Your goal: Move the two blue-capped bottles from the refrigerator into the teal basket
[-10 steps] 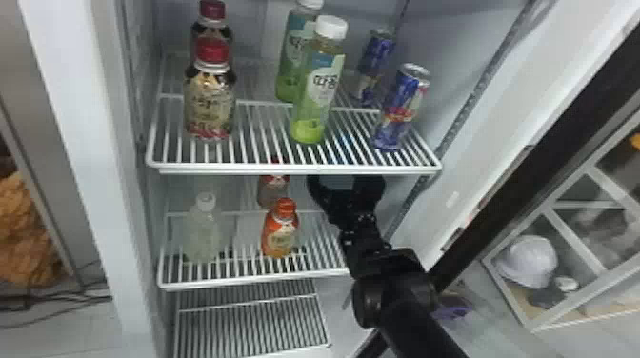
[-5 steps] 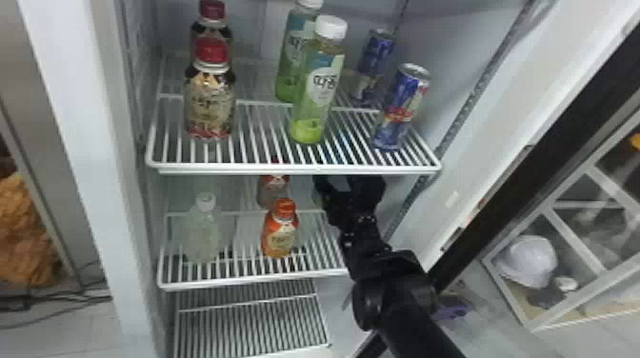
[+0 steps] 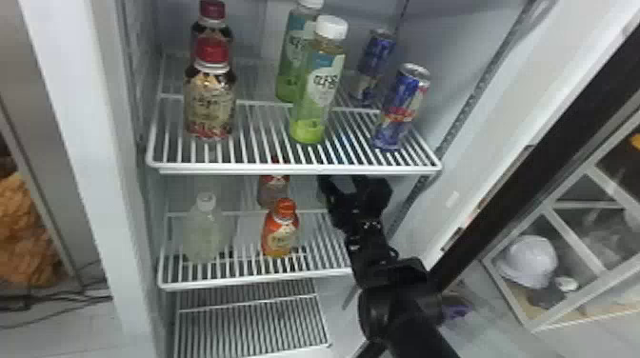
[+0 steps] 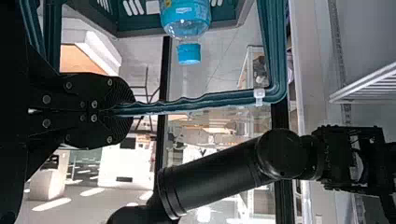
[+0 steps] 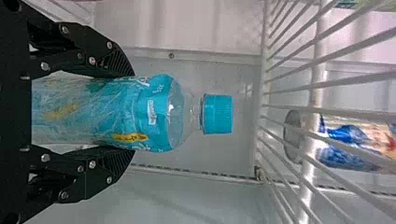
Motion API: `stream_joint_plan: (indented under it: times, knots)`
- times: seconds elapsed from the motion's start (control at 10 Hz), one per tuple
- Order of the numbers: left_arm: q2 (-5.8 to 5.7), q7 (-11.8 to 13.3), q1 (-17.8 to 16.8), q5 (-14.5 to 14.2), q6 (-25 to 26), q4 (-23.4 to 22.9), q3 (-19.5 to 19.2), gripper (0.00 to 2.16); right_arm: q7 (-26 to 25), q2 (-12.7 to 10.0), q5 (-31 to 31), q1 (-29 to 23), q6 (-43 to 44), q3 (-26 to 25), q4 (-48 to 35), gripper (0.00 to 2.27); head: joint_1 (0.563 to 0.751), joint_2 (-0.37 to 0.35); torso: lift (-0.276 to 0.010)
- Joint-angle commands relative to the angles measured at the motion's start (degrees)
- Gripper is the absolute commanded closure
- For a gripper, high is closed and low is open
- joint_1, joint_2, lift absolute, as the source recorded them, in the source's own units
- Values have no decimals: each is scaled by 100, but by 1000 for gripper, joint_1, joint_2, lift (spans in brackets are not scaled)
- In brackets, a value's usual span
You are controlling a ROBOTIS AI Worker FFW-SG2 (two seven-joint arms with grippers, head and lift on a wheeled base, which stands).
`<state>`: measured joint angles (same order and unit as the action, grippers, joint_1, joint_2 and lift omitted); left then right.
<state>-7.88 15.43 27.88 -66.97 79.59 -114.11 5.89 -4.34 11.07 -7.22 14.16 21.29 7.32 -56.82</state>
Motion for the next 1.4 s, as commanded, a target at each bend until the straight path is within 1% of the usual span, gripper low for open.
stream_joint_plan:
  times: [0.0, 0.2, 0.8, 0.9, 1.3]
  knots:
    - [-3, 4, 24, 0, 0, 0, -18, 1177, 21, 1, 125, -248, -103, -179, -330, 628, 695, -350, -136]
    - [-11, 13, 52, 0, 0, 0, -35, 1179, 126, 1, 151, -614, -258, -302, -794, 628, 695, -350, -136]
    - [-20, 30, 80, 0, 0, 0, -53, 1177, 364, 115, 72, -1626, -638, -451, -2186, 628, 695, -350, -136]
    - [-20, 30, 80, 0, 0, 0, -53, 1177, 408, 115, -16, -1851, -708, -469, -2481, 628, 695, -350, -136]
    - [-20, 30, 108, 0, 0, 0, -62, 1177, 548, 89, -121, -3075, -1102, -759, -3901, 628, 695, -350, -136]
